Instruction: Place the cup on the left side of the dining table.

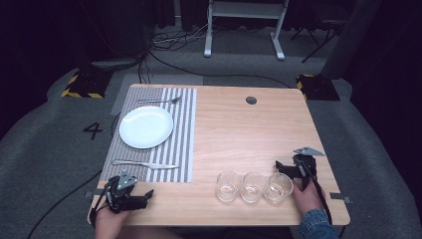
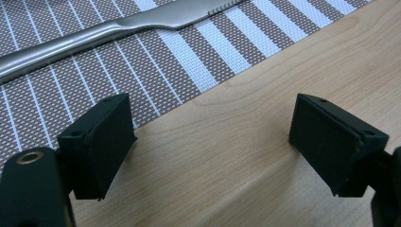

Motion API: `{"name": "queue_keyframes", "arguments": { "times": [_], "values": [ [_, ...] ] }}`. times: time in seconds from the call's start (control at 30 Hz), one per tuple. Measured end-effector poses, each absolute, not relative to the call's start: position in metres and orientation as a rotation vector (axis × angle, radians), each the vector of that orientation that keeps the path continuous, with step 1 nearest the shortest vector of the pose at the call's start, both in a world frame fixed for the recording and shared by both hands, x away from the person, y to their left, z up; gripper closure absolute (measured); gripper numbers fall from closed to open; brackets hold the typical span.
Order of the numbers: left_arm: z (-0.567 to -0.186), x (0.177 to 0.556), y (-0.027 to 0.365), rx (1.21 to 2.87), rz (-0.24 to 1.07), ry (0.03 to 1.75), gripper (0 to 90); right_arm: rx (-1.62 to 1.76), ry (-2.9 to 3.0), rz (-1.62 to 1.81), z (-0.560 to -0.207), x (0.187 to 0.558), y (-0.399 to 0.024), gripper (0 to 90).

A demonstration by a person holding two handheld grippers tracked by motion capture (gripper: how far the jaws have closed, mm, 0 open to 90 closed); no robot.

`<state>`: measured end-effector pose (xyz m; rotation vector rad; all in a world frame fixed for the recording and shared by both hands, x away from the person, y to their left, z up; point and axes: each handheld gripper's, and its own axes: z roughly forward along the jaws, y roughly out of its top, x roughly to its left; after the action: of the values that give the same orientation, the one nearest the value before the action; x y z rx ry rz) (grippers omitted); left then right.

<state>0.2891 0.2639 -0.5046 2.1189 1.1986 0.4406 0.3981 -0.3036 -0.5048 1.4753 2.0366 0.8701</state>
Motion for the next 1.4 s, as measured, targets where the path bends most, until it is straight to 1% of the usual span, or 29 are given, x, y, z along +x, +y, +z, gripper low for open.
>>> {"name": "queue_keyframes", "arguments": {
  "times": [0.63,0.7,0.73,0.77,0.9,1.0,1.1,1.13,1.17,1.2,1.23,1.27,1.4],
  "values": [
    [-0.504,0.289,0.264,2.119,0.443,1.202,15.1,1.475,2.037,0.87,-0.505,0.398,-0.304,8.8],
    [-0.504,0.287,0.266,2.108,0.451,1.204,20.1,1.475,2.037,0.869,-0.505,0.398,-0.304,8.8],
    [-0.504,0.286,0.268,2.101,0.458,1.207,20.1,1.475,2.037,0.87,-0.505,0.398,-0.304,8.8],
    [-0.503,0.285,0.271,2.089,0.468,1.209,23.0,1.476,2.037,0.87,-0.505,0.398,-0.304,8.8],
    [-0.492,0.282,0.278,2.03,0.448,1.222,21.6,1.475,2.037,0.87,-0.505,0.398,-0.304,8.8],
    [-0.488,0.283,0.278,2.032,0.439,1.249,21.7,1.475,2.037,0.87,-0.505,0.398,-0.304,8.8],
    [-0.485,0.285,0.279,1.978,0.355,1.376,22.4,1.475,2.037,0.87,-0.505,0.398,-0.304,8.8],
    [-0.483,0.285,0.28,1.935,0.327,1.403,22.6,1.474,2.038,0.87,-0.505,0.398,-0.304,8.8],
    [-0.476,0.283,0.281,1.889,0.316,1.393,22.6,1.475,2.037,0.87,-0.505,0.398,-0.304,8.8],
    [-0.476,0.283,0.281,1.889,0.316,1.393,22.6,1.475,2.037,0.87,-0.505,0.398,-0.304,8.8],
    [-0.468,0.28,0.28,1.88,0.347,1.378,22.6,1.475,2.038,0.871,-0.505,0.398,-0.304,8.8],
    [-0.468,0.28,0.28,1.88,0.347,1.378,22.6,1.475,2.038,0.871,-0.505,0.398,-0.304,8.8],
    [-0.454,0.275,0.275,1.887,0.426,1.349,22.6,1.475,2.037,0.87,-0.505,0.398,-0.304,8.8]
  ]
}}
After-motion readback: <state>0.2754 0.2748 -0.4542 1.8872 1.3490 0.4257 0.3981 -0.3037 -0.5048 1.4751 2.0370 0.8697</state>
